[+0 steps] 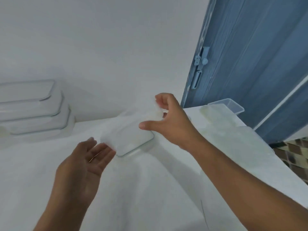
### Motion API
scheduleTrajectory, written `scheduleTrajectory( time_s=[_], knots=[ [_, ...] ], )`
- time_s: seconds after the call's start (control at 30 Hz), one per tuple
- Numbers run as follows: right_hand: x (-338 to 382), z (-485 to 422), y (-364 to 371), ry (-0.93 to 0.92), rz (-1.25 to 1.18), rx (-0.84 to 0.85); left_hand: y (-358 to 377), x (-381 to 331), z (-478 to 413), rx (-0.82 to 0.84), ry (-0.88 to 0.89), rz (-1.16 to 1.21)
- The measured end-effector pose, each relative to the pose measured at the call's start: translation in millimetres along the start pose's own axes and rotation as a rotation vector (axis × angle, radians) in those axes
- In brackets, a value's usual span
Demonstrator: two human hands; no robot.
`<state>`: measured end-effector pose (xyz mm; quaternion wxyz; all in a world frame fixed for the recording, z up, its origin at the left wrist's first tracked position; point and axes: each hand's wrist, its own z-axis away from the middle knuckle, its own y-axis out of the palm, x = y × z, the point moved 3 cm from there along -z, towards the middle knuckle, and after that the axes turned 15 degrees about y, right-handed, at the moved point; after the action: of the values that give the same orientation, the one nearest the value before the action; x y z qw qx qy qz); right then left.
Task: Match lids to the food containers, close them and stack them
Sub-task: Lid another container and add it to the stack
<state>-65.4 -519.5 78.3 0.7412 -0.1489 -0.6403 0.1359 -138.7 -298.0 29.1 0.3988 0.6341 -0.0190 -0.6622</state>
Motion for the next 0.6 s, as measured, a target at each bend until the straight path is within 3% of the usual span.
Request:
scheduleTrajectory(
  time_s=[0.13,0.23,0.37,0.47,0.6],
  knots=[
    [-23.3,50.4,35.6,0.046,-0.324,0.194,-48.8,-12.8,-7.6,0.032,0.008,-0.159],
    [-35.7,77.0,55.1,0.188,-0.474,0.153,-77.2,-11.4,-3.4,0.013,0.08,-0.352],
    [-58.2,95.8,77.8,0.268,-0.293,-0.12,-102.4,-8.0,3.1,0.027,0.197,-0.691],
    [-74.6,97.1,92.0,0.268,-0.182,-0.223,-102.8,3.6,5.0,0.098,0.237,-0.941],
    [-91.0,90.2,99.2,0.335,-0.102,-0.259,-88.1,10.1,15.2,0.084,0.264,-0.961]
  ],
)
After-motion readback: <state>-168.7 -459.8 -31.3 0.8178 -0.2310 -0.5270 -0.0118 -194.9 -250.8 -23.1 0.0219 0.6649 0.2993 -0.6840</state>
